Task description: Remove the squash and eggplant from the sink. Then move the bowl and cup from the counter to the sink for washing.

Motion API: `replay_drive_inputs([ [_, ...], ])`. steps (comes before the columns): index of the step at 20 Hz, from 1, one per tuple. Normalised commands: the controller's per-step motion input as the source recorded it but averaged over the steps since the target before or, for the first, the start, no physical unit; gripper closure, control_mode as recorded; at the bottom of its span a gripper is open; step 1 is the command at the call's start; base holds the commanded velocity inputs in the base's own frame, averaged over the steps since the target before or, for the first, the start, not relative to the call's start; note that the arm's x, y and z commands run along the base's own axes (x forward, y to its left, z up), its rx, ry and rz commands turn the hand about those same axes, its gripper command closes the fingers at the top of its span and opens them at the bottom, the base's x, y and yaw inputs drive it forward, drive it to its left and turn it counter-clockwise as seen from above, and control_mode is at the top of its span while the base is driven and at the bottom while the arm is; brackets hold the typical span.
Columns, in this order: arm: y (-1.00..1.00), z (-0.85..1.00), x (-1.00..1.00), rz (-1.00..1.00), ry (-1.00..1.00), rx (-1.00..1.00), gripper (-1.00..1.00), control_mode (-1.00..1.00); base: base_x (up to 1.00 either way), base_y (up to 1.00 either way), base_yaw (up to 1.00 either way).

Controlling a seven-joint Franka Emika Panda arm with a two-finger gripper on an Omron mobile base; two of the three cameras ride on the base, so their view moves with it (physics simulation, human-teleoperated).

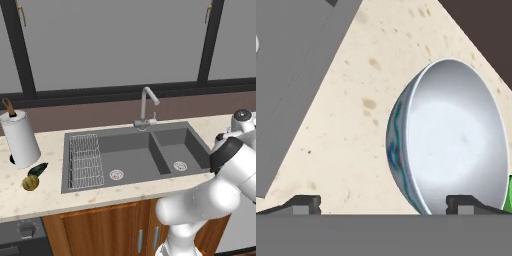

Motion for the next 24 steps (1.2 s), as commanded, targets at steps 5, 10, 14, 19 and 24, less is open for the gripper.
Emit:
replay_drive_inputs([
  [5, -0.14, -0.09, 0.15, 0.0, 0.01, 0.01, -1.0, -1.0, 0.0, 0.0, 0.0],
  [10, -0.17, -0.06, 0.17, 0.0, 0.0, 0.0, -1.0, -1.0, 0.0, 0.0, 0.0],
  [14, -0.16, -0.1, 0.17, 0.0, 0.01, 0.01, -1.0, -1.0, 0.0, 0.0, 0.0],
  [19, -0.14, -0.11, 0.16, 0.0, 0.0, 0.03, -1.0, -1.0, 0.0, 0.0, 0.0],
  [24, -0.14, -0.08, 0.14, 0.0, 0.0, 0.01, -1.0, -1.0, 0.0, 0.0, 0.0],
])
